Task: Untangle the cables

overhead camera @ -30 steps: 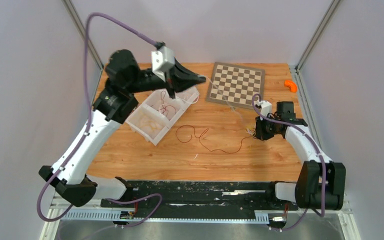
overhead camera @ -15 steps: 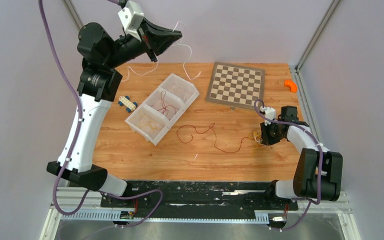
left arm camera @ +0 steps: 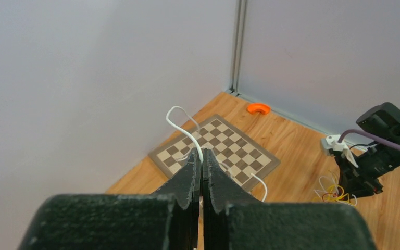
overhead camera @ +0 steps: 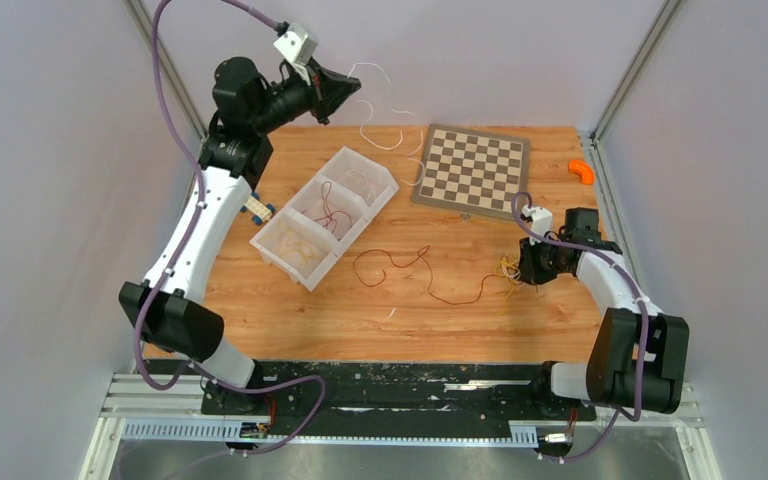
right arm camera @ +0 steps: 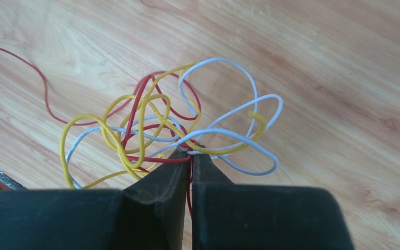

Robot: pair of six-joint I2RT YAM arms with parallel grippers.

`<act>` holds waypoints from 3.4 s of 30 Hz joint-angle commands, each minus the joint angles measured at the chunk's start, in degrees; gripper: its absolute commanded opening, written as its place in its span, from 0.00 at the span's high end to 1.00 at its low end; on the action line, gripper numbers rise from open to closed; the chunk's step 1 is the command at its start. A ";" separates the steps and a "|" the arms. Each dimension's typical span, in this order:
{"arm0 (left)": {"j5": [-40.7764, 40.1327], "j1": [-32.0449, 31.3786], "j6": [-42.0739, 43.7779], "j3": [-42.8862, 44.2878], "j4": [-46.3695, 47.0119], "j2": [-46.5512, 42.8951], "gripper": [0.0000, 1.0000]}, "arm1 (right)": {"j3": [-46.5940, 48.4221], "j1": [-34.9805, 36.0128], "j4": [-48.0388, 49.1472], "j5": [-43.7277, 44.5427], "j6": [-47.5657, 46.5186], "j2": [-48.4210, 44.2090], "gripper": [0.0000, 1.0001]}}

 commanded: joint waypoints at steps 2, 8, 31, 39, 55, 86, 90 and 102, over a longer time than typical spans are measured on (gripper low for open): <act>-0.01 0.28 -3.13 2.64 6.89 5.02 1.00 | 2.99 -0.12 -1.43 -5.59 1.39 -3.95 0.94; -2.56 0.80 -1.41 2.75 6.81 8.55 1.00 | 4.20 -0.12 -2.75 -5.59 0.86 -3.67 0.95; -8.75 6.91 15.00 -9.02 -1.93 16.84 1.00 | 6.69 -0.07 -4.67 -5.61 -1.40 -1.99 0.94; -17.52 6.82 20.49 -0.14 -10.68 30.28 1.00 | 7.26 -0.12 -6.32 -4.66 -0.86 -1.67 0.94; -16.74 3.84 27.39 3.11 -17.51 33.34 1.00 | 9.58 -0.16 -8.12 -3.07 -1.72 0.83 0.95; -4.18 3.54 27.23 -6.01 -22.62 12.93 1.00 | 6.01 -0.16 -7.57 -5.64 -2.32 -2.43 0.94; -6.25 3.50 28.64 -1.79 -24.05 18.79 1.00 | 6.71 -0.19 -7.52 -5.98 -1.84 -1.13 0.93; -9.46 3.23 37.70 10.06 -21.70 34.78 1.00 | 7.77 -0.20 -7.87 -4.23 -1.59 -0.15 0.93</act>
